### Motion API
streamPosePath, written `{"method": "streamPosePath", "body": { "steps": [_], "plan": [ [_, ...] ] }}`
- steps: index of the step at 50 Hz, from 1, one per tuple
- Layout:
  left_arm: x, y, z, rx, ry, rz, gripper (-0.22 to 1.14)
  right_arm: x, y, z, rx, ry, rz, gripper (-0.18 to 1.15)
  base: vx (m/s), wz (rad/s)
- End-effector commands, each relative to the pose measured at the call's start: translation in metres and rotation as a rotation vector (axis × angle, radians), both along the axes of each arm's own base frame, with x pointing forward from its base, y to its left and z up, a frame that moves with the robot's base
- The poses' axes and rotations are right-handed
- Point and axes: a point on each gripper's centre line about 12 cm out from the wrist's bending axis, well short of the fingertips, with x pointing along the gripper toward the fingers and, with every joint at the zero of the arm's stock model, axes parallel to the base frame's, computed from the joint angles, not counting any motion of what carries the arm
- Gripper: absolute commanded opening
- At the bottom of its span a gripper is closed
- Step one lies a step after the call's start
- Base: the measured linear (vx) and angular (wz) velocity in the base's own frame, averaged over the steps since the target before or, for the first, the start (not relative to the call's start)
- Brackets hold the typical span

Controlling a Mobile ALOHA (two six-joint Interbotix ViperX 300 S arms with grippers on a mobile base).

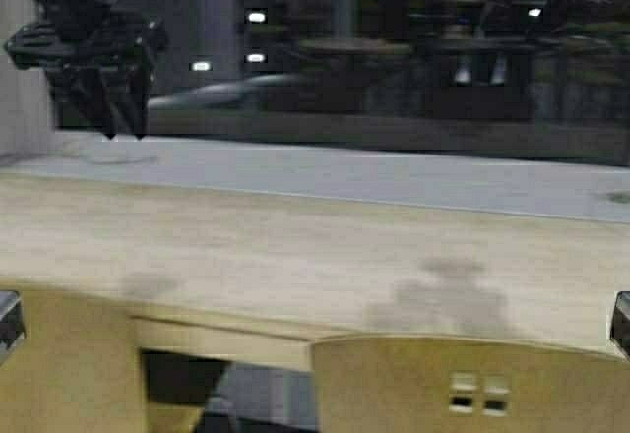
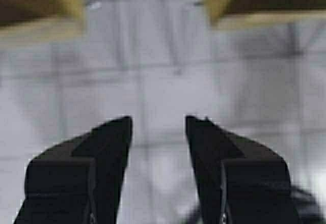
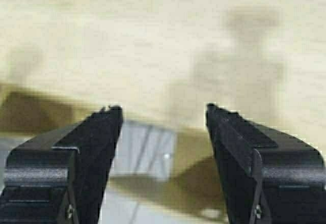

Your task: Push the chairs under the table

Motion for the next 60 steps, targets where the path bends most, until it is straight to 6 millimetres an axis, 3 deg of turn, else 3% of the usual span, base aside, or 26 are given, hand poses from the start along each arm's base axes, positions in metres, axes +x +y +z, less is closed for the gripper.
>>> {"method": "streamPosePath", "body": {
  "steps": [1, 22, 32, 44, 60],
  "plan": [
    [0.006, 0.0, 0.014, -0.03, -0.092, 0.022, 0.75, 0.0, 0.0, 0.005, 0.005, -0.038, -0.001, 0.87, -0.13, 0.4],
    [0.0, 0.002, 0.043, -0.075, -0.196, 0.037, 0.75, -0.01, -0.003, 0.026, 0.001, -0.112, 0.009, 0.87, -0.15, 0.35],
    [0.006, 0.001, 0.046, -0.079, -0.246, 0.035, 0.75, 0.004, 0.0, 0.025, 0.007, -0.124, 0.004, 0.87, -0.2, 0.31],
    [0.0, 0.003, 0.065, -0.104, -0.312, 0.038, 0.75, 0.01, 0.001, 0.03, 0.014, -0.151, 0.002, 0.87, -0.29, 0.37],
    [0.002, 0.003, 0.055, -0.096, -0.285, 0.041, 0.75, 0.015, 0.002, 0.029, 0.011, -0.15, 0.003, 0.87, -0.25, 0.38]
  ]
}}
